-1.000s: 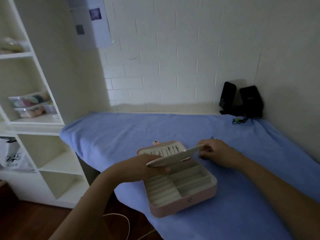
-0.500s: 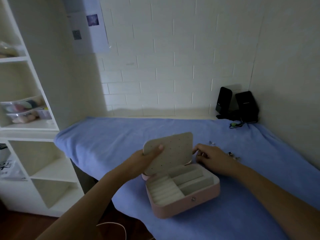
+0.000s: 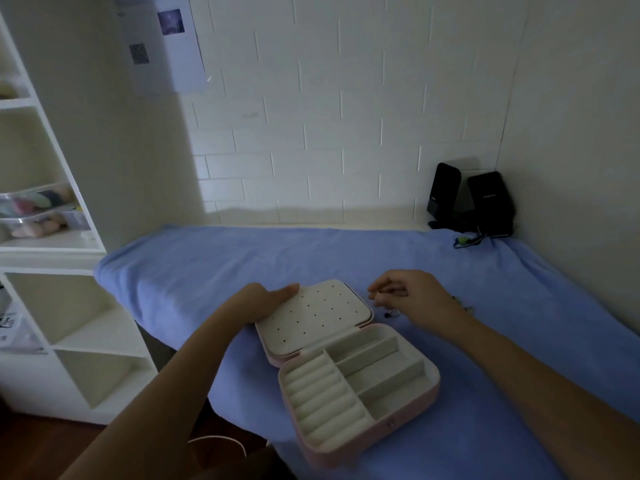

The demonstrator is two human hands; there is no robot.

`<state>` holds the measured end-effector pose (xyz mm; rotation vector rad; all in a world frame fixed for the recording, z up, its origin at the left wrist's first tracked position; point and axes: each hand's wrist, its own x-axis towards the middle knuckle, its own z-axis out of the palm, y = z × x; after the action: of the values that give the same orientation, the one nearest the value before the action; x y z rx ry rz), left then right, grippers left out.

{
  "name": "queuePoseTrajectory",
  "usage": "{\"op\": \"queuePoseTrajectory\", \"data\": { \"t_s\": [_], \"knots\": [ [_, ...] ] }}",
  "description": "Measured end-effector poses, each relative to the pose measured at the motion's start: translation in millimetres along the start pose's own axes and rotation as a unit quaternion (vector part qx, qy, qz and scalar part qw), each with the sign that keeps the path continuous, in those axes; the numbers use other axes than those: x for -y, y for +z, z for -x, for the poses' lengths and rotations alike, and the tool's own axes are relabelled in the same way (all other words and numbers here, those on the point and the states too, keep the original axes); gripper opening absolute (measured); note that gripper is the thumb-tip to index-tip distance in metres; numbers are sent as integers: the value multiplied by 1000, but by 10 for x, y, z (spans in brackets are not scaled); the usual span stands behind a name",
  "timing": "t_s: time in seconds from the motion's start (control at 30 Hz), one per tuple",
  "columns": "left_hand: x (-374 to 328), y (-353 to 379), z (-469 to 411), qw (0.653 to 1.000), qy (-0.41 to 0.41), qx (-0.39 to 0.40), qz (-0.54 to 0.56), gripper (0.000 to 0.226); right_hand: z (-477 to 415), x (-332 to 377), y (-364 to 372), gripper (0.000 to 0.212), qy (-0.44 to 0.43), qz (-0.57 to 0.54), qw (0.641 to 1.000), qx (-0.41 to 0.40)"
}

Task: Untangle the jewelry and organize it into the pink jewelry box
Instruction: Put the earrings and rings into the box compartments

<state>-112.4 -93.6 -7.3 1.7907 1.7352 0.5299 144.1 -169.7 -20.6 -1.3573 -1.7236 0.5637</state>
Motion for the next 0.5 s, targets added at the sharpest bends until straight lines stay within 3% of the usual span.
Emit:
{"op": "queuePoseTrajectory", "data": {
  "t_s": [0.07, 0.13, 0.23, 0.33, 0.5],
  "knots": [
    [-31, -26, 26, 999, -21, 49, 3, 68, 10, 11, 8, 18, -3, 16, 1000, -3],
    [-36, -60, 50, 986, -42, 118, 106, 61, 18, 18, 11, 15, -5, 44, 999, -2],
    [-7, -88, 64, 942, -87, 198, 257, 43, 32, 9, 14, 12, -4, 47, 999, -1],
    [24, -81, 56, 934, -117, 219, 258, 38, 55, -5, 28, 10, 6, 35, 999, 8],
    [-32, -135, 7, 940, -95, 248, 216, 39, 72, 2, 37, 9, 2, 29, 1000, -9]
  ]
}}
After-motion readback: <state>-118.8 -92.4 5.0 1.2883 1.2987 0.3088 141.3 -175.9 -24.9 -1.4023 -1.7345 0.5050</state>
